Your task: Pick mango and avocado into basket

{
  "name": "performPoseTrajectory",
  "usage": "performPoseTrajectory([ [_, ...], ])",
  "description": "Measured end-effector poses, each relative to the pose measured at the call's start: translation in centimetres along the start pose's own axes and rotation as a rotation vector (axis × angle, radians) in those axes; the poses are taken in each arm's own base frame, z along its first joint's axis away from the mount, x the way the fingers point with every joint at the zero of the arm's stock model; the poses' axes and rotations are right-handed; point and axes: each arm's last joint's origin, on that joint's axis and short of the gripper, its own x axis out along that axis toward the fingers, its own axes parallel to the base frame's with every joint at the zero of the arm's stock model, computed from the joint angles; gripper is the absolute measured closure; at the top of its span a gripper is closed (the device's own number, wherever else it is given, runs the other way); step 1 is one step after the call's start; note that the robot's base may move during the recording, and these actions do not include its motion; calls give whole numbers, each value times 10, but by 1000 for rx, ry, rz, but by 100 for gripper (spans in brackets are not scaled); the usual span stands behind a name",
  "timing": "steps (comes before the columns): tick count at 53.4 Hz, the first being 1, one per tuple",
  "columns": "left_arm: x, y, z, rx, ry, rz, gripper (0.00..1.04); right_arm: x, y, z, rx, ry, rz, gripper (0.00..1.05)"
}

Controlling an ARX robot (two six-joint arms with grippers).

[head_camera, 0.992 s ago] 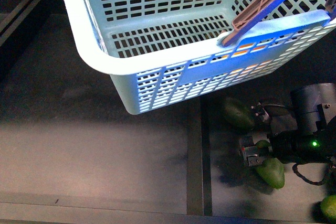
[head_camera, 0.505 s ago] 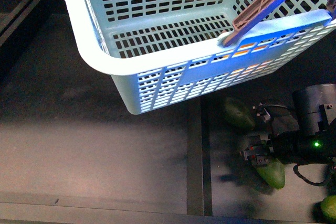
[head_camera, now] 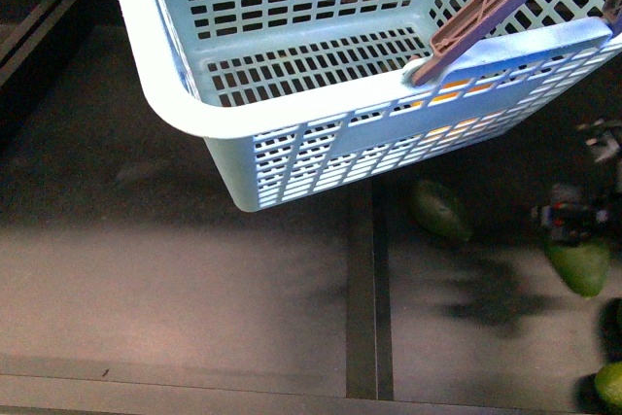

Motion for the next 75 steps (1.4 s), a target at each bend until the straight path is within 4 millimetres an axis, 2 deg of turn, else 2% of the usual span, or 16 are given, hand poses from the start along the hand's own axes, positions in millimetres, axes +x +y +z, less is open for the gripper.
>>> performPoseTrajectory([
  [10, 0, 0, 0, 0, 0, 0, 90, -47, -46, 29, 77, -154, -57, 53],
  [15, 0, 0, 0, 0, 0, 0, 90, -73, -58, 43, 99, -237, -67, 53],
  [21, 0, 0, 0, 0, 0, 0, 90, -101, -61, 59, 95, -331, -82, 52],
  [27, 0, 0, 0, 0, 0, 0, 90, -131, -48, 76, 49, -445, -101, 53],
  [30, 0, 0, 0, 0, 0, 0, 90, -148, -32, 86, 21, -514, -87, 53],
  [33, 0, 0, 0, 0, 0, 0, 90, -156, -20, 91, 4, -551, -75, 54],
  [39, 0, 0, 0, 0, 0, 0, 90, -177, 23, 108, -52, -692, -32, 54],
  [46, 0, 0, 0, 0, 0, 0, 90, -179, 52, 118, -96, -781, -23, 51],
  [56, 0, 0, 0, 0, 0, 0, 90, -167, 95, 127, -114, -827, 24, 49],
  [64, 0, 0, 0, 0, 0, 0, 90, -154, 117, 131, -91, -838, 34, 50],
  [69, 0, 0, 0, 0, 0, 0, 90, -148, 123, 133, -76, -843, 27, 50],
  [75, 0, 0, 0, 1, 0, 0, 90, -137, 128, 138, -49, -856, 10, 44],
])
